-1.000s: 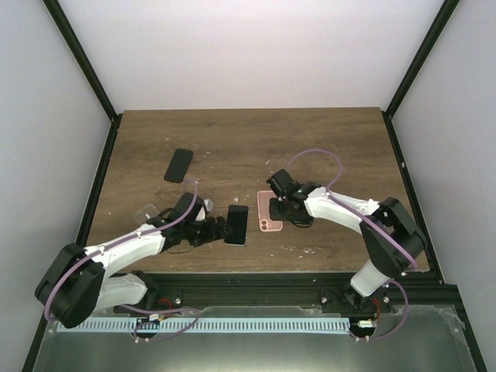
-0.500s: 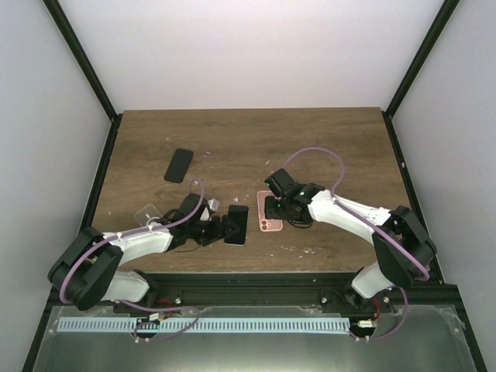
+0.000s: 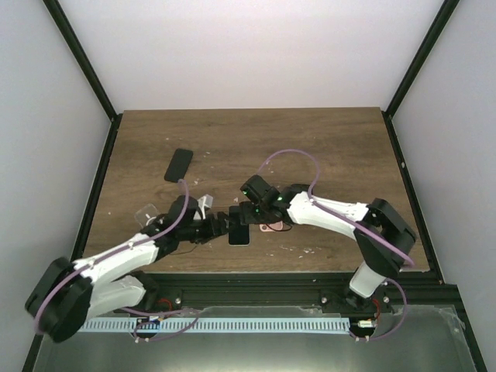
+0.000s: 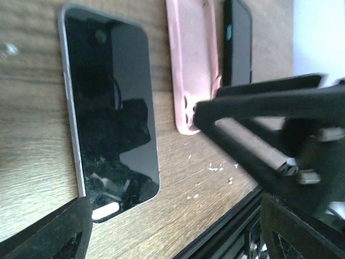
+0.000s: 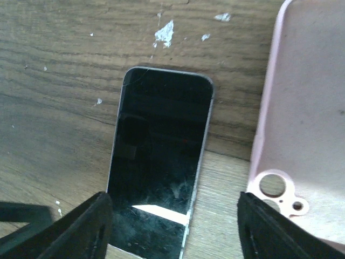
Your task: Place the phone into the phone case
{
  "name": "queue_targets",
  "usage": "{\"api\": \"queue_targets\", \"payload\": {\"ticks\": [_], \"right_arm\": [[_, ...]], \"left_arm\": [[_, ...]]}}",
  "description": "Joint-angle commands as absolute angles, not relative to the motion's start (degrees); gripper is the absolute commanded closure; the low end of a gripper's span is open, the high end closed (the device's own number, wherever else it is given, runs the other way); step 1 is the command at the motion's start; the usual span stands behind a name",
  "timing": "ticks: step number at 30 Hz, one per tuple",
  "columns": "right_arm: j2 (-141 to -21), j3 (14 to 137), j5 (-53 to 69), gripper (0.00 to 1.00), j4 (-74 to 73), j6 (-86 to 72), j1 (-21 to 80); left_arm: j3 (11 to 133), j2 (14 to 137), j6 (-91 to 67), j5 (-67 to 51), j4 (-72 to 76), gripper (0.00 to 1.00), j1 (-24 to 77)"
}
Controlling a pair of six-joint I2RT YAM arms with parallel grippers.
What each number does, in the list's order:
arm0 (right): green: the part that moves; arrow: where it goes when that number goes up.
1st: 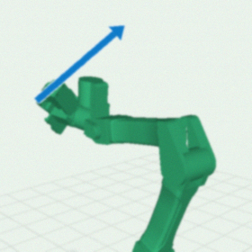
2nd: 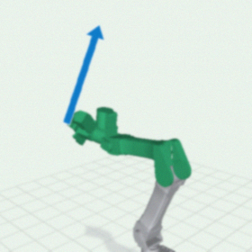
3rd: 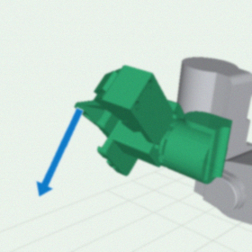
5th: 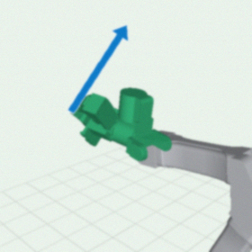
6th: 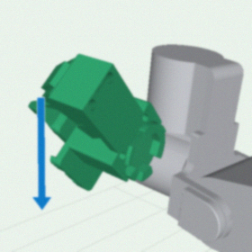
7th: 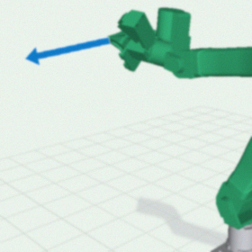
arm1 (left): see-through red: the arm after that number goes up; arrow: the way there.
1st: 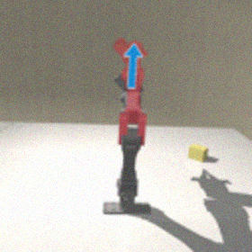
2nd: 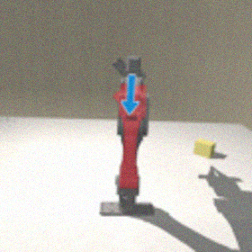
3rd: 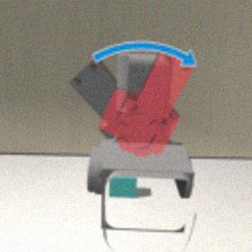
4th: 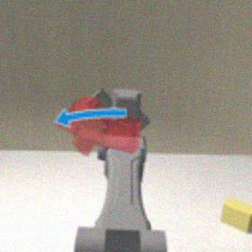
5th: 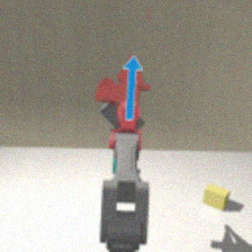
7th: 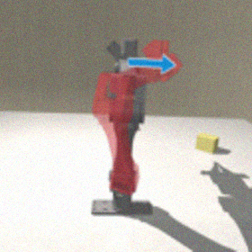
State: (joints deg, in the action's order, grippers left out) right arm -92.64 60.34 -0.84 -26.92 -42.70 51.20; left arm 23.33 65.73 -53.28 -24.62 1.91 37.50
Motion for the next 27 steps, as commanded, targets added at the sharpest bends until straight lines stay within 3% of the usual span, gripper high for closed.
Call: {"api": "queue_targets", "payload": {"ticks": [1,5,15,27], "right_arm": [[-96.2,64.4,-3.0,0.3,-27.3,-44.5,54.2],[-99.6,67.3,-3.9,0.18,-28.2,-45.1,56.1],[-107.7,73.6,-7.8,0.01,-33.3,-46.6,58.8],[-113.5,78.8,-13.2,0.0,-40.4,-48.5,60.9]], "left_arm": [[25.7,54.7,-50.7,-12.8,-11.8,0.11,37.5],[26.6,43.0,-50.0,-3.1,-21.1,0.01,37.5],[28.3,24.6,-51.6,11.1,-36.9,0.0,37.4],[28.5,16.5,-52.3,15.1,-40.6,0.0,37.4]]}}
